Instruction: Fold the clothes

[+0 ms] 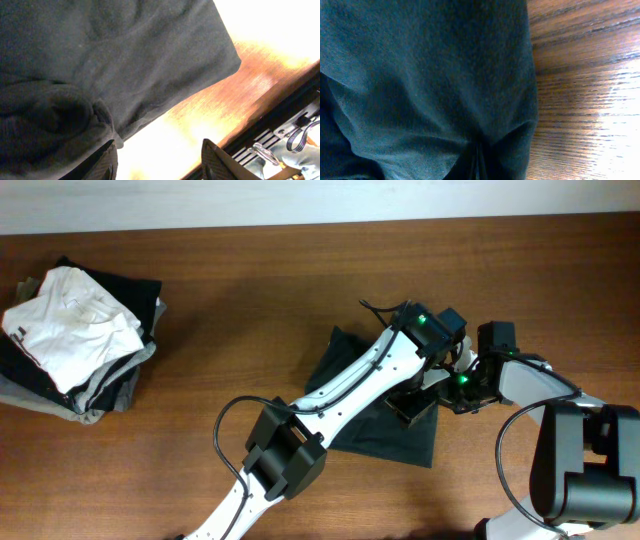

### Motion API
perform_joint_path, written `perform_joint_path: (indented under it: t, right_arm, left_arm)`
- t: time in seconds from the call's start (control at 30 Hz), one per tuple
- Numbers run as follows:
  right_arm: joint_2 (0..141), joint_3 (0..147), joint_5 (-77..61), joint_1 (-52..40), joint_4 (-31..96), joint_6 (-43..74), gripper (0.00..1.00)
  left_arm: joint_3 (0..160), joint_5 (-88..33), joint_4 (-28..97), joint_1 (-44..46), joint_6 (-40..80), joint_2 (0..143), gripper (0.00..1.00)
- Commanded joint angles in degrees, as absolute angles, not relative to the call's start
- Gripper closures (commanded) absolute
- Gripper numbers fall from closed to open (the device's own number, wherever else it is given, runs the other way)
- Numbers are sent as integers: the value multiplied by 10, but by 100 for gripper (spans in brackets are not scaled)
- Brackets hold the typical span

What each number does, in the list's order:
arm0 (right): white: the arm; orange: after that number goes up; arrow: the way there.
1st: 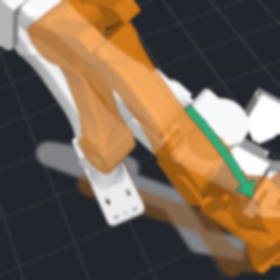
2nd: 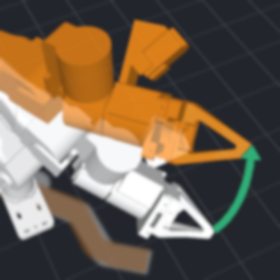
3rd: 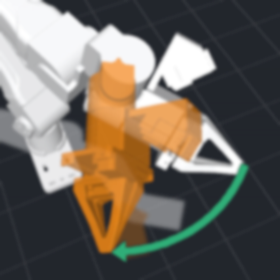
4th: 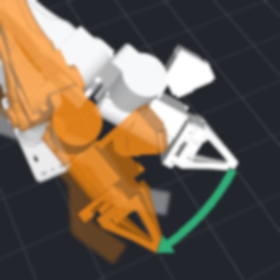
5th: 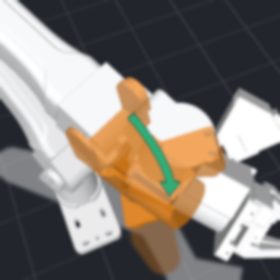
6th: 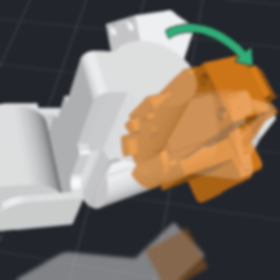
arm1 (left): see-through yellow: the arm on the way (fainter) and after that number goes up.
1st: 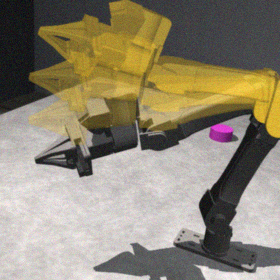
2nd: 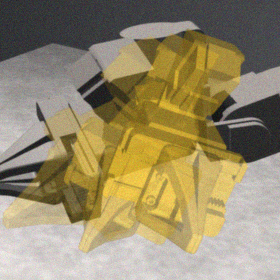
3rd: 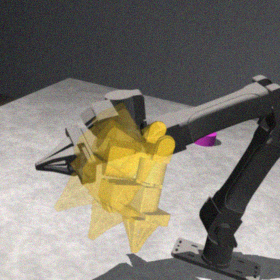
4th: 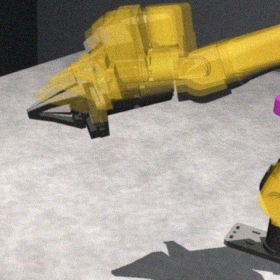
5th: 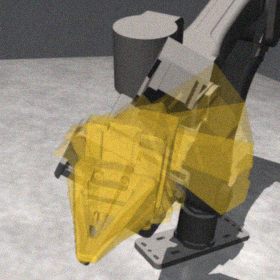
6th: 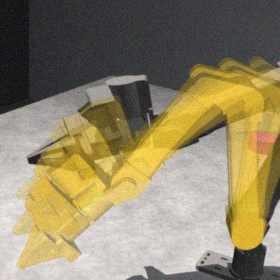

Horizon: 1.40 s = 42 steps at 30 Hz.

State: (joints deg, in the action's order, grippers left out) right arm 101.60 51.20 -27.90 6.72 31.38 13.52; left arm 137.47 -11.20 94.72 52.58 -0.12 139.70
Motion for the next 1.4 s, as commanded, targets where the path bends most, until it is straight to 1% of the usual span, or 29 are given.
perform_joint_path:
  t: [0.0,0.1,0.13,0.23,0.3,0.33,0.43,0.5,0.57,0.67,0.73,0.8,0.87,0.9,0.93,0.97,1.0,1.03,1.07,1.1,1.13,1.17,1.27,1.33,1.37]
  right_arm:
    - [1056,488,-238,60,315,138,92]
    - [1056,488,-238,60,317,138,91]
    - [1056,488,-238,60,319,138,88]
    - [1056,488,-238,60,326,138,87]
    - [1056,488,-238,60,331,138,86]
    - [1056,488,-238,60,332,138,84]
    - [1056,488,-238,60,333,138,83]
    - [1056,488,-238,60,334,138,83]
    - [1056,488,-238,60,334,138,83]
    - [1056,488,-238,60,334,138,83]
    - [1056,488,-238,60,334,138,83]
    - [1056,488,-238,60,333,138,83]
    - [1056,488,-238,60,333,138,83]
    - [1056,488,-238,60,334,138,83]
    - [1056,488,-238,60,333,138,83]
    - [1056,488,-238,60,333,138,83]
    - [1056,488,-238,60,332,138,83]
    - [1056,488,-238,60,332,138,83]
    - [1056,488,-238,60,331,138,83]
    - [1056,488,-238,60,332,138,83]
    - [1056,488,-238,60,332,138,83]
    - [1056,488,-238,60,331,138,83]
    - [1056,488,-238,60,332,138,83]
    - [1056,488,-238,60,334,138,83]
    - [1056,488,-238,60,335,138,83]
  left_arm:
    - [1384,-117,947,517,0,1379,45]
    - [1396,-82,962,514,-2,1379,45]
    - [1405,-65,967,509,-2,1379,45]
    - [1411,-36,967,490,-1,1359,45]
    - [1411,9,967,464,9,1340,41]
    - [1411,18,967,448,9,1333,36]
    - [1407,10,967,378,9,1332,34]
    - [1389,-20,963,331,8,1334,34]
    - [1362,-99,953,287,-22,1341,34]
    - [1305,-155,911,249,-48,1344,29]
    - [1263,-180,876,233,-48,1344,29]
    - [1227,-262,857,224,-72,1344,29]
    - [1199,-314,857,228,-79,1344,30]
    - [1187,-337,860,234,-80,1344,32]
    - [1182,-360,864,240,-88,1344,36]
    - [1179,-385,867,250,-96,1344,42]
    - [1178,-399,867,260,-100,1344,50]
    - [1179,-414,863,274,-100,1344,65]
    - [1179,-423,862,280,-100,1344,72]
    - [1179,-440,857,291,-100,1344,84]
    - [1179,-455,849,298,-100,1344,93]
    - [1179,-470,840,305,-100,1344,98]
    - [1180,-516,801,326,-94,1344,100]
    - [1183,-513,791,335,-84,1344,100]
    - [1188,-492,795,336,-81,1344,100]
